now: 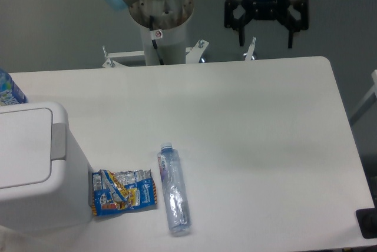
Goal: Open the trash can
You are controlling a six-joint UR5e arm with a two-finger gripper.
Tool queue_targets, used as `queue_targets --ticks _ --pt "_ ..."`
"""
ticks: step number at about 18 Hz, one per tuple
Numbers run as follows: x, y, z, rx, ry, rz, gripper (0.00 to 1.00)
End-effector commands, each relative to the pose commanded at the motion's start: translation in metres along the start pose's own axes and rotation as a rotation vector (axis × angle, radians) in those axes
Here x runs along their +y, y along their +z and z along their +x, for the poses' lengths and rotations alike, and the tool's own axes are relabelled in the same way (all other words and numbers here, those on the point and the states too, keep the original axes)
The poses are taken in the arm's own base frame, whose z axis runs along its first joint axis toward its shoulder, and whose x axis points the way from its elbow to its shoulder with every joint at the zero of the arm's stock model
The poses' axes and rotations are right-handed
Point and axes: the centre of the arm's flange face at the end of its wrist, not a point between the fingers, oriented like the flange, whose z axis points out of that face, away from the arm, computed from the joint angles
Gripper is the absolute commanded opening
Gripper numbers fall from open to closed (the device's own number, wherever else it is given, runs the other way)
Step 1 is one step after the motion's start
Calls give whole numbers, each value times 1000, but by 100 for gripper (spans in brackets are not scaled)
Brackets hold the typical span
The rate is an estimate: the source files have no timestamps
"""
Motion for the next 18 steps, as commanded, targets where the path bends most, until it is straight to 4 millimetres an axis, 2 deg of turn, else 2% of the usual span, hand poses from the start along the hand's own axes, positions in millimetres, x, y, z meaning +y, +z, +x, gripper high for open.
queue_targets --ticks 7,11,13,18 --pt "-4 -3 0 -11 -8 14 100" --pt "-11 0 -2 -34 -101 38 100" --pt "-21 5 5 -23 -139 41 100" --pt "-61 18 36 -18 -254 89 100"
